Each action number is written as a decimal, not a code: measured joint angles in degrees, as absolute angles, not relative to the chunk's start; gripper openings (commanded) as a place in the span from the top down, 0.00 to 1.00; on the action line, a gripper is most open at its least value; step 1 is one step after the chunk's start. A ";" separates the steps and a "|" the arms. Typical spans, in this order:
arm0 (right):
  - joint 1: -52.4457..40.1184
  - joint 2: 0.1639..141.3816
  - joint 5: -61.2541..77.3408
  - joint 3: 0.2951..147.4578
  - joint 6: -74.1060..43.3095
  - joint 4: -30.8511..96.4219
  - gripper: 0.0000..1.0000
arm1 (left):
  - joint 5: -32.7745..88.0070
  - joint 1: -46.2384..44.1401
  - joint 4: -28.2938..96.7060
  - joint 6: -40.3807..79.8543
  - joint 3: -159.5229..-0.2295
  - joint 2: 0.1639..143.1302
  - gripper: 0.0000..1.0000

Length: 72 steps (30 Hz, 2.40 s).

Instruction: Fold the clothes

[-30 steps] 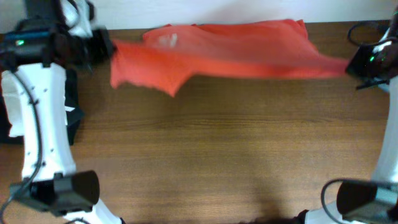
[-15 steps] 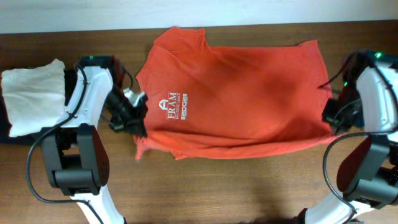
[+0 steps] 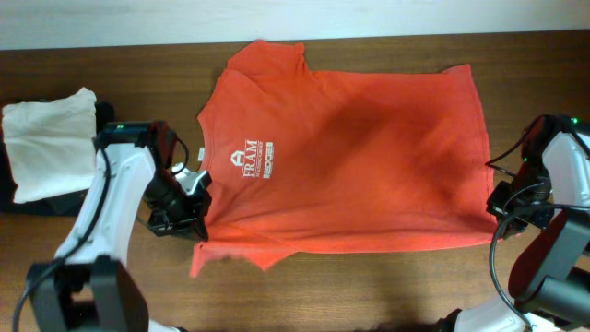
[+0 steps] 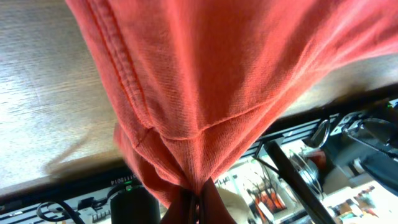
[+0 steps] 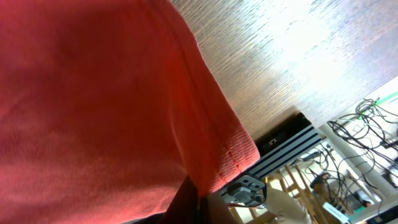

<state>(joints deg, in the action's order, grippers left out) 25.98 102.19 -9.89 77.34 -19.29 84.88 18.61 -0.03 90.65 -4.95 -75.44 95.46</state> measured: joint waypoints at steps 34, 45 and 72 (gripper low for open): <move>18.22 104.31 -3.40 76.90 -16.27 45.04 0.48 | 22.50 0.47 32.12 11.44 -74.83 109.62 0.14; 18.22 104.38 -10.20 69.04 -16.34 47.20 0.53 | 15.92 3.07 45.98 11.35 -74.46 109.67 0.37; 20.91 103.46 -17.61 56.64 -23.40 51.81 0.96 | 6.11 3.16 60.66 12.05 -69.04 111.50 1.00</move>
<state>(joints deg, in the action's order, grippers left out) 20.91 103.46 -17.61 56.64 -23.40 51.81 6.11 3.16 60.66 12.05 -69.04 111.50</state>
